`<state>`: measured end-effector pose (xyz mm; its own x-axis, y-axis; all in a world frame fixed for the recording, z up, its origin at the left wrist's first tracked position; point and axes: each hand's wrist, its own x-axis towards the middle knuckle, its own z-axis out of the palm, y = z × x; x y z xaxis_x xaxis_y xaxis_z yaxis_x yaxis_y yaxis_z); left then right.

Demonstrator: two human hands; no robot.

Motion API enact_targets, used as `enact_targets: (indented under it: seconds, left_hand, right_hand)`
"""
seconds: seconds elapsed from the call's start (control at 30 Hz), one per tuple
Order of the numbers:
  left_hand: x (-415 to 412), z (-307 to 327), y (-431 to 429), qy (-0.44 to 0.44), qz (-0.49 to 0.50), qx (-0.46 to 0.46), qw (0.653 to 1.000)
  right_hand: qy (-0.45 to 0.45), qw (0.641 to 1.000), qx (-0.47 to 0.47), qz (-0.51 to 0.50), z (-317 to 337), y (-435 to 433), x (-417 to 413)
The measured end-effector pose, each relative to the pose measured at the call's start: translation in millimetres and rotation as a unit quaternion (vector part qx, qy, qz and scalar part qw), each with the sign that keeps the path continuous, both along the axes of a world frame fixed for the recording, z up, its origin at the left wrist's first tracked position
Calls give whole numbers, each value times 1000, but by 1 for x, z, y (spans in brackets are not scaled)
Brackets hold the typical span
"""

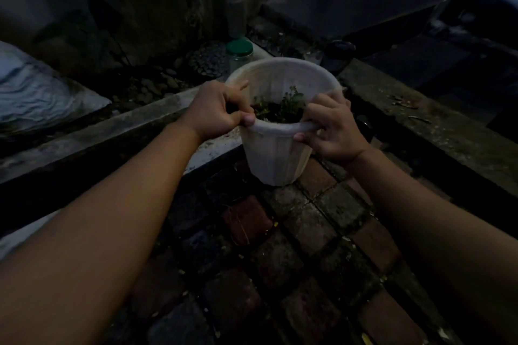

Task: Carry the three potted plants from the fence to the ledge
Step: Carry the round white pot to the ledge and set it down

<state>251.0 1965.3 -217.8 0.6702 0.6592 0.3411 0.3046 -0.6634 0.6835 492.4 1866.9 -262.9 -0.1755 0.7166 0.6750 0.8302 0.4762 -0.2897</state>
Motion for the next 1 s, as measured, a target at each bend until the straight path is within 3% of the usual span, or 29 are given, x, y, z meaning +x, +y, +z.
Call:
enact_targets:
  seconds: [0.13, 0.33, 0.47, 0.7, 1.0]
  left_hand:
    - [-9, -15, 2, 31, -26, 28, 999]
    - [-3, -21, -10, 69, -13, 40, 997]
    - [-2, -42, -24, 39, 4, 98, 994]
    - [3, -45, -29, 18, 22, 67, 997]
    - [2, -23, -36, 73, 46, 45, 995]
  right_hand:
    - [19, 999, 21, -18, -13, -14, -10]
    - [-36, 998, -19, -51, -10, -21, -10]
    - [-47, 998, -27, -46, -14, -25, -5]
    - [-5, 999, -5, -33, -21, -32, 2]
    - [-97, 991, -72, -57, 2, -36, -8]
